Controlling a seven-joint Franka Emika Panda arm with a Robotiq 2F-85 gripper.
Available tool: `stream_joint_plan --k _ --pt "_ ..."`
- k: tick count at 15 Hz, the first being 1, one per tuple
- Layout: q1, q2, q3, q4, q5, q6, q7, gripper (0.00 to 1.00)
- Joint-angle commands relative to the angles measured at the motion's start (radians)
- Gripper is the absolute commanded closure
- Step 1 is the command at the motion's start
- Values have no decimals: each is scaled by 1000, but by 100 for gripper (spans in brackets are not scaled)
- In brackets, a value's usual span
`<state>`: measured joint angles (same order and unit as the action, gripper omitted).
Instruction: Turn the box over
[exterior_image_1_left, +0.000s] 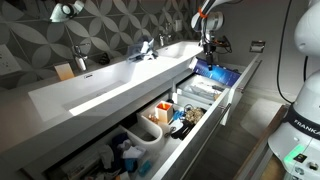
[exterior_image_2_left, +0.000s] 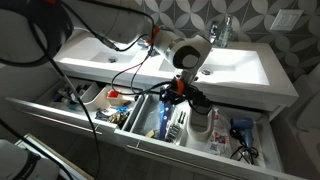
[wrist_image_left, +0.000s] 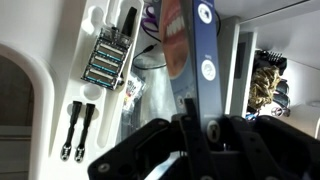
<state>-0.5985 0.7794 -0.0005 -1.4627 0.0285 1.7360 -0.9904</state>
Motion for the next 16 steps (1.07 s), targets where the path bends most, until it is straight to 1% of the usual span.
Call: stream_joint_plan --k 1,3,4,6,9,11,13,14,16 --pt "4 141 -24 199 58 -104 -19 69" --pt "4 194 -28 265 61 -117 -14 58" --pt "5 218 -29 297 59 -124 -10 50" --pt "8 266 -32 352 53 -101 2 38" --pt "6 308 -37 424 47 -76 12 31" --pt "10 317 -44 454 37 -51 24 18" --pt "15 289 -43 416 23 23 63 5" --pt "23 257 -45 360 22 86 81 0" --pt "46 200 -52 246 10 220 121 0"
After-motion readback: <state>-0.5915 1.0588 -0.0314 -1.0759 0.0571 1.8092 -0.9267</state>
